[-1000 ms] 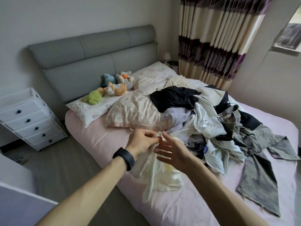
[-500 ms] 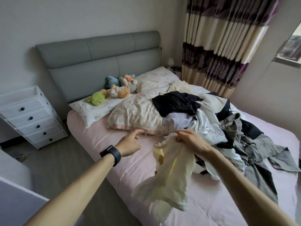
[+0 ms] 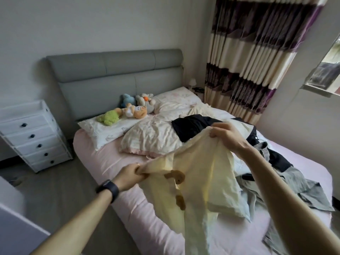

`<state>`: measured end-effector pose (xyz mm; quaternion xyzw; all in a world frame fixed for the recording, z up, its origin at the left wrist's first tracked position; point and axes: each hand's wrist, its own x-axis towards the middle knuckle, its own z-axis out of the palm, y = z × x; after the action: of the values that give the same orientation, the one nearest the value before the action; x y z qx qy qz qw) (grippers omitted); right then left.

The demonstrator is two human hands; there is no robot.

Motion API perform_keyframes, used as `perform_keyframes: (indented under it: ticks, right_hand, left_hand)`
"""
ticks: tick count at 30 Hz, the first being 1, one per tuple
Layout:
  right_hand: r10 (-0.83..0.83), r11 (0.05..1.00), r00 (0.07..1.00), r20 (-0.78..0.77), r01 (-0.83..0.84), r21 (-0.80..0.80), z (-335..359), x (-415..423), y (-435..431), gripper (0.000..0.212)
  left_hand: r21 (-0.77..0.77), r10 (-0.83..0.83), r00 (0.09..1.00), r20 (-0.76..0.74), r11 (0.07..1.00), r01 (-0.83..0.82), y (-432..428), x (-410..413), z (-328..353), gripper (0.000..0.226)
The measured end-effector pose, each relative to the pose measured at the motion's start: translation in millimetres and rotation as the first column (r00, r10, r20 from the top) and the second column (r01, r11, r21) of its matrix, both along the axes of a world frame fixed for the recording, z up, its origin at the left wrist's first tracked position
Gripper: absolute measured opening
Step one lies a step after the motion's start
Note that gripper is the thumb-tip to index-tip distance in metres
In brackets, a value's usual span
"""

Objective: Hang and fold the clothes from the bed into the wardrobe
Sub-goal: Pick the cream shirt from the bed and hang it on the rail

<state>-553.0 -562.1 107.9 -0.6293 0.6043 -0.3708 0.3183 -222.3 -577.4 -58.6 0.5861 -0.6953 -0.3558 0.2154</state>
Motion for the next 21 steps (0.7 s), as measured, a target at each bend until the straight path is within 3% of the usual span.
perform_keyframes:
  ticks: [2, 6, 10, 12, 14, 17, 20, 21]
  right_hand:
    - [-0.043, 0.998, 0.984, -0.172, 0.05, 0.036, -21, -7, -7, 0.009]
    - [0.046, 0.997, 0.936, -0.348, -0.02, 0.077, -70, 21, -28, 0.019]
    - [0.139, 0.99, 0.939, -0.316, -0.136, 0.029, -103, 79, -58, 0.01]
    - [0.285, 0.956, 0.908, -0.306, -0.291, 0.027, -114, 117, -72, 0.011]
    - [0.443, 0.895, 0.865, -0.236, -0.443, 0.057, -122, 161, -77, 0.015]
    - [0.579, 0.814, 0.804, -0.139, -0.579, 0.04, -131, 209, -76, 0.011]
    - [0.652, 0.755, 0.755, -0.071, -0.655, -0.033, -134, 261, -70, 0.002]
    - [0.68, 0.731, 0.732, -0.032, -0.681, -0.048, -134, 287, -61, 0.008]
  left_hand:
    - [0.047, 0.123, 0.981, -0.147, 0.992, -0.117, 0, 45, 17, 0.023]
    - [0.112, 0.095, 0.984, -0.15, 0.991, -0.078, 25, 110, 61, 0.042]
    - [0.271, 0.21, 0.968, -0.137, 0.948, -0.167, 76, 152, 86, 0.038]
    - [0.371, 0.41, 0.877, -0.253, 0.878, -0.303, 113, 170, 87, 0.054]
    - [0.393, 0.61, 0.711, -0.351, 0.785, -0.479, 152, 185, 89, 0.074]
    - [0.251, 0.748, 0.565, -0.349, 0.655, -0.713, 190, 197, 101, 0.077]
    - [0.132, 0.807, 0.538, -0.246, 0.577, -0.806, 231, 208, 112, 0.049]
    - [0.109, 0.819, 0.537, -0.203, 0.564, -0.819, 253, 212, 114, 0.041]
